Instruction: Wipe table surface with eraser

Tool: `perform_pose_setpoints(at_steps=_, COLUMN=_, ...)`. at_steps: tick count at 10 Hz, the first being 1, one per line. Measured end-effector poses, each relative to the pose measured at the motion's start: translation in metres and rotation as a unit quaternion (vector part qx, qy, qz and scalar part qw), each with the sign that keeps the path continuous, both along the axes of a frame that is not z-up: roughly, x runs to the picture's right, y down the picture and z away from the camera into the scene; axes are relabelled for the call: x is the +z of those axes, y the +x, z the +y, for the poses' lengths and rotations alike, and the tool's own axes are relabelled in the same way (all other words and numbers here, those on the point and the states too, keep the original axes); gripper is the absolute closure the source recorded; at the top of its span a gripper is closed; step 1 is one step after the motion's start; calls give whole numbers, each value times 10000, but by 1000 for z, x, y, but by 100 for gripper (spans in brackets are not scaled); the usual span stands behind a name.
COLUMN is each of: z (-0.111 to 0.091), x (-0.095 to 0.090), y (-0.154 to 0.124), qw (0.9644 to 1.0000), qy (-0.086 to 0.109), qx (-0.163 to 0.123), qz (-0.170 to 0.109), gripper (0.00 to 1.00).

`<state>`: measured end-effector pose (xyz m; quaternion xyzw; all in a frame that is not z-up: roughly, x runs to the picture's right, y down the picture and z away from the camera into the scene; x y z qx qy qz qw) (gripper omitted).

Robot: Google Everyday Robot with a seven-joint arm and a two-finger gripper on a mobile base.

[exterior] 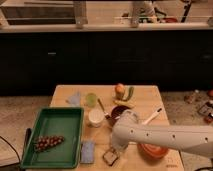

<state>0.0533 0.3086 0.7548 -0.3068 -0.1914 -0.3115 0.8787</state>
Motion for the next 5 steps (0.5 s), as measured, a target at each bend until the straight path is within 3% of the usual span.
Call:
perform_pose_setpoints(at_steps=3, z=-3, x=13, y=20, qw=9996, qy=-49, qx=60, qz=285, gripper=100)
perform_pose_setpoints(at_steps=5, z=-16, x=29, y=21, qw=9994, qy=3, qx=89, qz=340, gripper=100)
